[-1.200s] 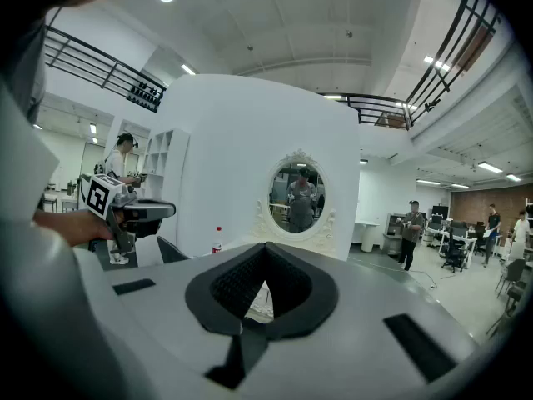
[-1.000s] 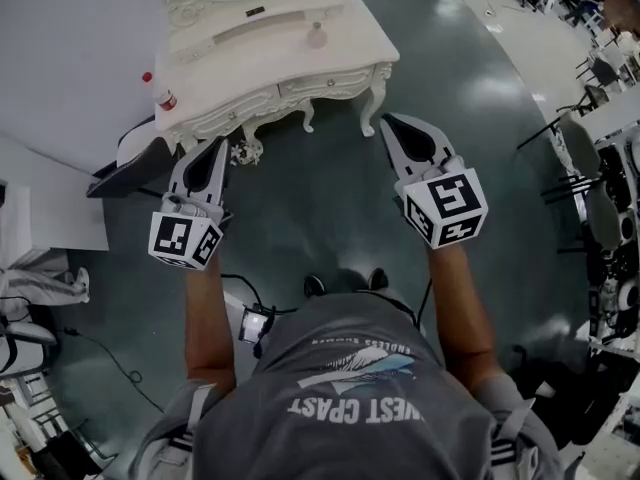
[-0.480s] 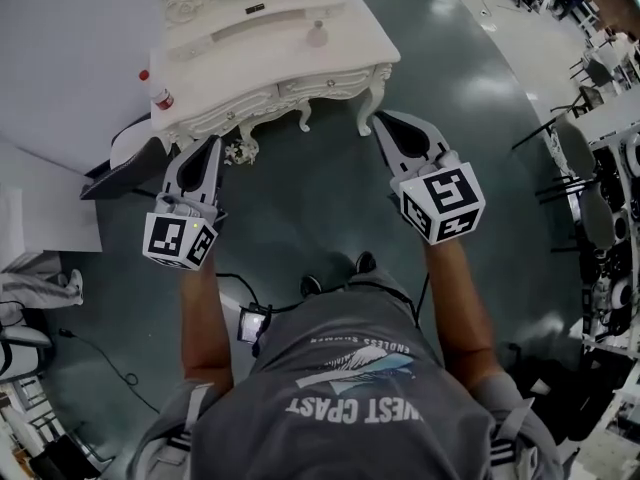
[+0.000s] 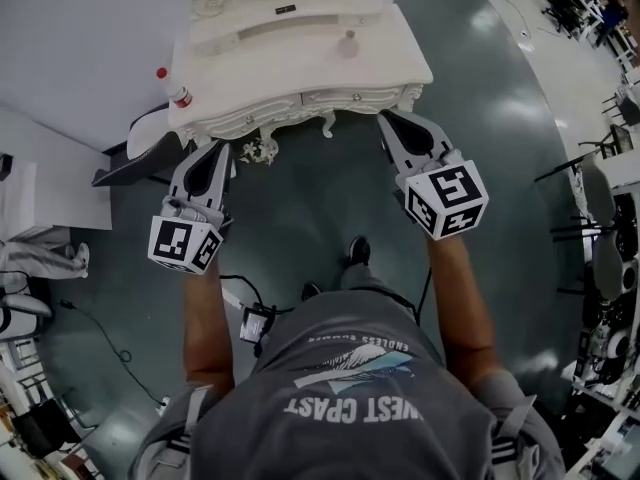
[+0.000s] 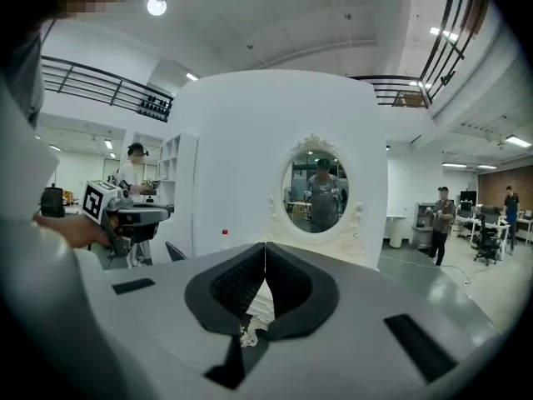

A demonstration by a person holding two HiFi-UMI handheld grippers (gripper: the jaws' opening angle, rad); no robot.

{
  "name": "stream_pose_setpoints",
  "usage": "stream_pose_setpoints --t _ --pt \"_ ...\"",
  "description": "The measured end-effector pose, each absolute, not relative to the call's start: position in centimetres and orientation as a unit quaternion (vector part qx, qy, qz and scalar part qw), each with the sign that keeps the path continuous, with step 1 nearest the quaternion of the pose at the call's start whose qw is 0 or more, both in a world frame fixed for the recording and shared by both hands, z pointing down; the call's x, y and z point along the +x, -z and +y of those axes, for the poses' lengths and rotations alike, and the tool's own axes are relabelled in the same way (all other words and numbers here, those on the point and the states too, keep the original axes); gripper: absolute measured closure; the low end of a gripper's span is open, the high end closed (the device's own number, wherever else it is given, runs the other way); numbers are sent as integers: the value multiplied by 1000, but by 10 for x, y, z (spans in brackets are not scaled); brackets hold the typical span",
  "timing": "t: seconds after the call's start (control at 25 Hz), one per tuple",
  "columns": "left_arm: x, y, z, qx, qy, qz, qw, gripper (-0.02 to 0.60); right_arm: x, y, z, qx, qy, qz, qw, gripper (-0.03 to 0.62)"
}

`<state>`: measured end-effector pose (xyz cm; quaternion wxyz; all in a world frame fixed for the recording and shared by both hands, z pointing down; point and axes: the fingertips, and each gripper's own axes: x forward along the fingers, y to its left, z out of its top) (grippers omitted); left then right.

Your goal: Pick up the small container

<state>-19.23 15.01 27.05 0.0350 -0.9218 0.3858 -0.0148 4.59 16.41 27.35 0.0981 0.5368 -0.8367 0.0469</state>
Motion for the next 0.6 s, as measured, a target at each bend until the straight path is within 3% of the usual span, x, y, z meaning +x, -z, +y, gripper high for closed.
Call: stream_pose_setpoints --t 0.6 --pt "-149 -273 83 -884 34 465 36 565 92 -288 50 466 -56 -878 96 568"
